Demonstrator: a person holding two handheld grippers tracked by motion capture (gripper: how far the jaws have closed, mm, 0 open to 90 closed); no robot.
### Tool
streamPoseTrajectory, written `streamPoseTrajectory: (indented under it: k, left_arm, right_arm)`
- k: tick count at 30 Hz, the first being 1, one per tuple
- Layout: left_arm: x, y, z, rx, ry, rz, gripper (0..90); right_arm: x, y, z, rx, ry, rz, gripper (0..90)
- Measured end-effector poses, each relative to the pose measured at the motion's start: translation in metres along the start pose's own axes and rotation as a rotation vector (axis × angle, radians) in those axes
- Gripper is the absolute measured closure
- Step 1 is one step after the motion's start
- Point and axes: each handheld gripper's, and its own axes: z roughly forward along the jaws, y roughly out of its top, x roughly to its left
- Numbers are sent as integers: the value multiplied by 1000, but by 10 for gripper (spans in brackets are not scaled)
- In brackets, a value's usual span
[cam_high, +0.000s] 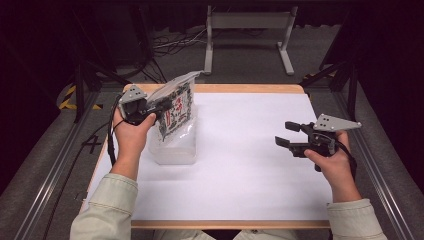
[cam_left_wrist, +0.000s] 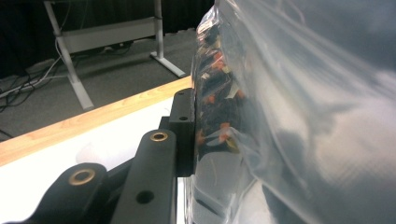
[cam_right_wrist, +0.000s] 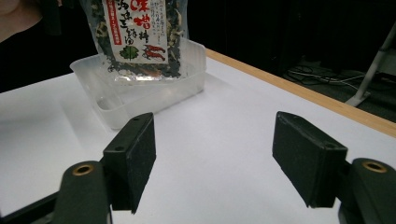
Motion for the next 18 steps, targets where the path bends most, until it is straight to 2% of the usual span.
streamPoseTrajectory:
  k: [8,18]
  left_arm:
    - [5,-6,3,4,-3,-30,723]
    - [15,-18,4,-7,-40,-68,723]
  right_arm:
    - [0,0,0,2,-1,0,300]
    - [1,-1,2,6,2,0,293]
